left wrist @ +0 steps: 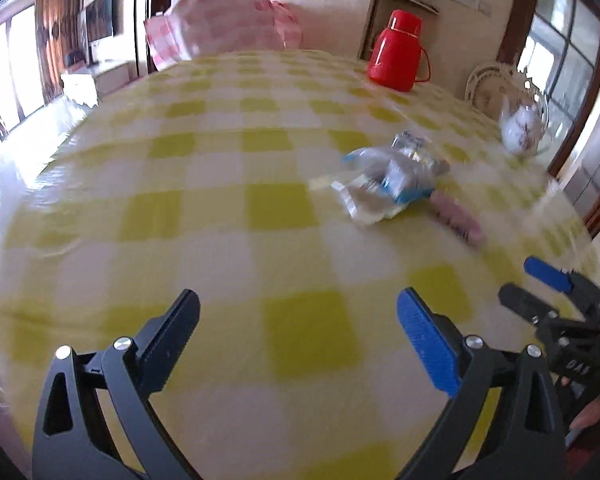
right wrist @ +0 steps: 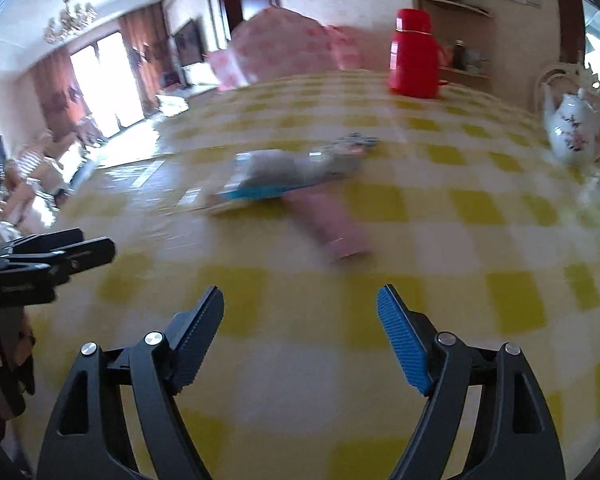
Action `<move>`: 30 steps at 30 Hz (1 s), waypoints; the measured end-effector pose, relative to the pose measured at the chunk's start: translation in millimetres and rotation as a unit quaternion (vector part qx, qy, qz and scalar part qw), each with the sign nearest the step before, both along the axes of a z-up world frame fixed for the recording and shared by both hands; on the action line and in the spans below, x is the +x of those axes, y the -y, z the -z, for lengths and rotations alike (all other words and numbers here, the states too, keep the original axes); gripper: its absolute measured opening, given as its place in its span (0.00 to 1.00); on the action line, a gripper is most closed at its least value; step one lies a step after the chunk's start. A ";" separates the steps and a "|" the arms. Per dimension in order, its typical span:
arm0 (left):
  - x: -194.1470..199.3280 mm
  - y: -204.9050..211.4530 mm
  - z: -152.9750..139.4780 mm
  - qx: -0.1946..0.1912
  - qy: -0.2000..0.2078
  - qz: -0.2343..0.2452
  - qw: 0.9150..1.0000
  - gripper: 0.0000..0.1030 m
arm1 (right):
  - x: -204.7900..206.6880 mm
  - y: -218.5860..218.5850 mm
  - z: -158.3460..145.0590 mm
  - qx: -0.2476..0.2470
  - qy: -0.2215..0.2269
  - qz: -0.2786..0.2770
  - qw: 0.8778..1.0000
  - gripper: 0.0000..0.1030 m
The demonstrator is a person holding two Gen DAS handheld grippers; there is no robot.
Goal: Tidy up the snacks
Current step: 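Move both tools back to the table and grasp another pink bar with the right tool, then grasp the clear bag of dark snacks with the left tool while the right tool holds the pink bar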
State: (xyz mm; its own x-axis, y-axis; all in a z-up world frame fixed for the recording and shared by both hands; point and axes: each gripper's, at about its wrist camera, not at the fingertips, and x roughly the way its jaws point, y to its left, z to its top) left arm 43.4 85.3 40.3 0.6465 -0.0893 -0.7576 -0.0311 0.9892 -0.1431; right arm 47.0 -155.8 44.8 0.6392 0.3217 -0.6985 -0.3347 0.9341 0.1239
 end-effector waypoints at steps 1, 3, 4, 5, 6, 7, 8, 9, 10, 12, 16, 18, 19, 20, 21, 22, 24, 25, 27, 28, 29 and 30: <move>9.6 3.3 3.3 -0.009 0.000 -0.002 1.000 0.96 | 11.1 3.7 2.9 -0.006 -0.002 0.006 1.000 0.75; 23.8 10.2 8.6 -0.019 0.001 -0.001 1.000 0.96 | 32.6 10.2 7.8 -0.014 -0.015 0.013 1.000 0.75; 26.9 12.2 9.9 -0.019 0.002 0.000 1.000 0.96 | 44.1 9.6 7.6 -0.016 -0.020 0.013 1.000 0.75; 31.3 16.6 12.0 -0.020 0.001 0.006 1.000 0.96 | 52.6 6.4 8.6 -0.021 -0.023 0.006 0.999 0.75; 33.0 17.5 12.2 -0.018 0.000 0.009 1.000 0.96 | 58.2 2.5 9.0 -0.026 -0.024 -0.001 0.999 0.75; 34.9 20.2 13.0 -0.013 -0.001 0.012 1.000 0.96 | 70.7 -2.7 12.6 -0.030 -0.026 -0.011 0.999 0.75; 35.9 22.0 13.2 -0.006 0.000 0.014 1.000 0.96 | 74.5 -8.4 12.4 -0.035 -0.027 -0.017 0.999 0.75; 37.6 23.8 13.9 -0.001 0.001 0.018 1.000 0.96 | 80.5 -13.3 13.4 -0.039 -0.027 -0.026 0.999 0.75; 38.7 25.3 14.8 0.003 0.000 0.022 1.000 0.96 | 87.7 -20.2 14.9 -0.043 -0.029 -0.036 0.998 0.75; 42.0 28.3 15.9 0.012 -0.003 0.027 1.000 0.96 | 101.3 -30.4 17.6 -0.049 -0.035 -0.051 0.997 0.75; 50.8 33.7 12.0 0.012 0.002 0.034 0.999 0.96 | 108.5 -43.1 20.2 -0.064 -0.043 -0.081 0.994 0.30; 59.3 38.4 6.3 0.012 0.008 0.042 0.999 0.97 | 98.1 -39.1 18.0 -0.063 -0.037 -0.075 0.994 0.20; 67.0 42.1 3.1 0.014 0.010 0.048 0.999 0.98 | 93.5 -34.8 17.6 -0.064 -0.037 -0.062 0.995 0.20; 74.1 45.5 1.5 0.015 0.010 0.054 0.998 0.98 | 87.5 -26.2 16.2 -0.054 -0.037 -0.048 0.997 0.20; 81.2 49.3 0.5 0.017 0.007 0.064 0.998 0.98 | 81.7 -18.8 14.8 -0.042 -0.040 -0.039 0.998 0.19; 94.0 56.5 -1.0 0.020 0.002 0.085 0.996 0.98 | 73.4 -7.4 13.6 -0.027 -0.044 -0.025 0.998 0.19; 111.4 68.1 -4.2 0.033 -0.001 0.124 0.992 0.98 | 61.2 5.5 12.9 -0.015 -0.046 -0.015 0.999 0.19; 124.4 79.1 -6.3 0.054 -0.003 0.174 0.983 0.98 | 50.7 14.2 12.4 -0.005 -0.044 -0.009 0.999 0.19; 138.9 99.9 -5.1 0.132 -0.015 0.259 0.957 0.98 | 39.9 25.5 14.5 0.016 -0.053 -0.003 0.998 0.20; 145.9 112.0 -1.8 0.200 -0.013 0.305 0.931 0.98 | 35.1 31.0 15.0 0.031 -0.057 0.000 0.998 0.20; 150.0 116.7 1.3 0.231 -0.013 0.325 0.917 0.98 | 28.7 36.6 14.2 0.044 -0.056 0.005 0.997 0.20; 158.0 120.3 5.5 0.252 -0.023 0.343 0.905 0.98 | 25.7 37.5 13.7 0.047 -0.055 0.006 0.997 0.20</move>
State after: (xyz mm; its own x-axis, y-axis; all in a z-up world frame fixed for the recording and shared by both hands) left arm 201.4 -34.9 34.9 0.5369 -0.0927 -0.8385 0.6202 0.7172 0.3178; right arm 72.7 -193.4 31.1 0.5640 0.3823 -0.7319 -0.3030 0.9204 0.2472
